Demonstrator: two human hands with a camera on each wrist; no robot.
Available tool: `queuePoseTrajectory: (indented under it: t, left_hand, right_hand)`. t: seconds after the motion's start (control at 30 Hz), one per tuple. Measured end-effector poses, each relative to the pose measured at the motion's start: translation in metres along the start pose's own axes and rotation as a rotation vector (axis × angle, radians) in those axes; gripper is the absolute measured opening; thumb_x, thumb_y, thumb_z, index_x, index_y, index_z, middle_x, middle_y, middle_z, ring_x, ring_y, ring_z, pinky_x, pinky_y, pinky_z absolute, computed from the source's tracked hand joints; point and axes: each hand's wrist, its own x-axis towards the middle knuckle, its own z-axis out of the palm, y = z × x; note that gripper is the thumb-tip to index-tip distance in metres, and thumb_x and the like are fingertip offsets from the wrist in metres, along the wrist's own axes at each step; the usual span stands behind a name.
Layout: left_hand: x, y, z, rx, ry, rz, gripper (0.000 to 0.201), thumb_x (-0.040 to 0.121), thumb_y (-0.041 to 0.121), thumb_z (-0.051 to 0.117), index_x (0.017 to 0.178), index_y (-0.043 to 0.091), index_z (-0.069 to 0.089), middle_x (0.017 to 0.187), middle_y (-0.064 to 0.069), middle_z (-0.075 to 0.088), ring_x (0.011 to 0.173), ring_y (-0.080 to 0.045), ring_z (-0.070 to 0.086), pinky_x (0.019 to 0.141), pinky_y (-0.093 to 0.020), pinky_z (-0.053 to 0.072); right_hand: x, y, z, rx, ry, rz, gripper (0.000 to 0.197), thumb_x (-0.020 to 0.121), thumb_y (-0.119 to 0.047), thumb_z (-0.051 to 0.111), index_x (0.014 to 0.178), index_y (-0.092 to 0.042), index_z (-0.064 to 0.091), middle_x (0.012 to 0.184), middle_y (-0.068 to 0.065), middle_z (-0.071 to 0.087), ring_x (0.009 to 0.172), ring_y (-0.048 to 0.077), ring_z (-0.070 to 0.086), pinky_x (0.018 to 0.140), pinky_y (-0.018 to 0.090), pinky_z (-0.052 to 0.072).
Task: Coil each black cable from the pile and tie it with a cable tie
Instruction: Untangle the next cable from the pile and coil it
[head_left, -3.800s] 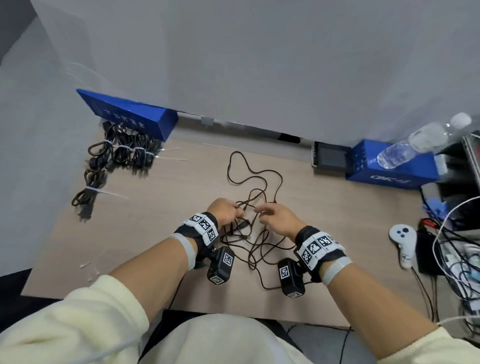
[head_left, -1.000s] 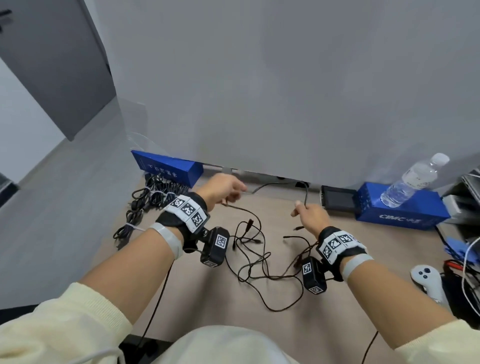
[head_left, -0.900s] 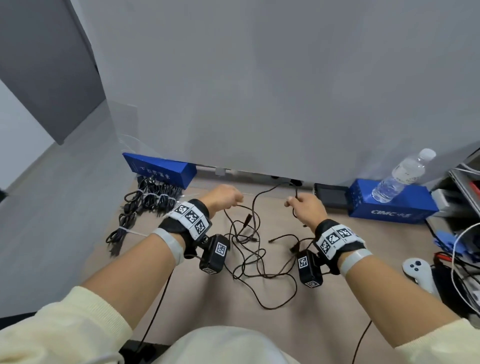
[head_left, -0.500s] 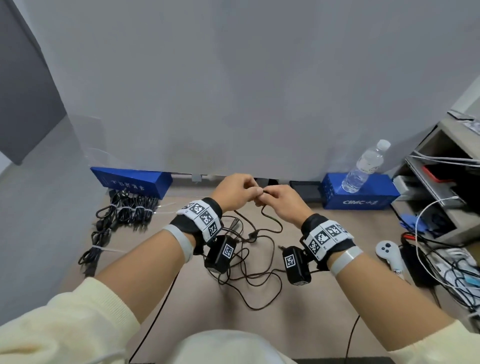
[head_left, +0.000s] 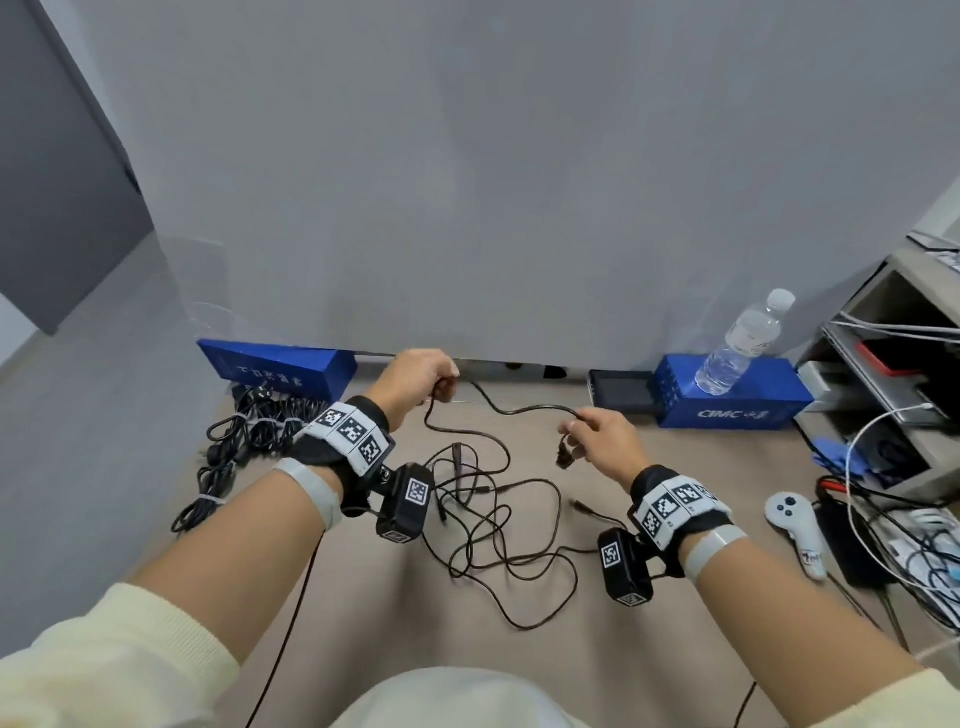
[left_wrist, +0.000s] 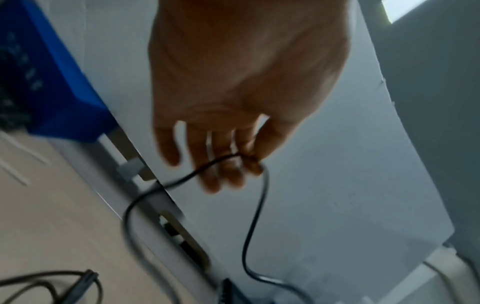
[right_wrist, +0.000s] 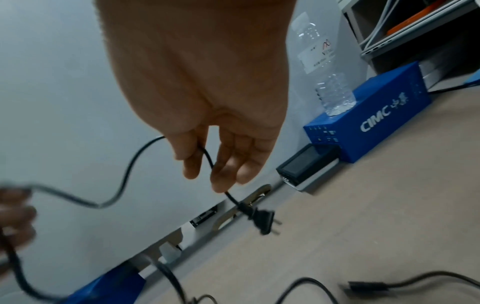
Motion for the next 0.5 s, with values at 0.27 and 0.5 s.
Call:
queuePoseTrajectory:
  t: [0.27,0.5]
  left_hand:
    - [0.004,-0.018,0.013,0.373,-0.279,0.15,0.065,0.082,0.032,0.078,0.141,0.026,0.051,0.139,0.008,0.055,0.127,-0.008,0.049,0.101,-0.028,0.039]
    - [0.004,-0.017,0.02,-0.024,-0.388,0.258,0.03,0.084,-0.003,0.073,0.111,0.006,0.065,0.101,-0.008,0.075,0.1,-0.019,0.07,0.097,-0.038,0.054]
  right_hand:
    - [-0.006,-0.082,0.0,-0.134,-0.197,-0.185,0.025,0.098,-0.029,0.058,0.085,-0.015,0.073,0.069,-0.003,0.066,0.056,0.006,0.055,0.061,0.02,0.047]
    - [-0.009,-0.115,0.013,0.209,-0.129,-0.29,0.023,0.099,-0.018,0.054,0.084,-0.002,0.063,0.069,0.003,0.061,0.062,0.012,0.053,0.065,0.032,0.046]
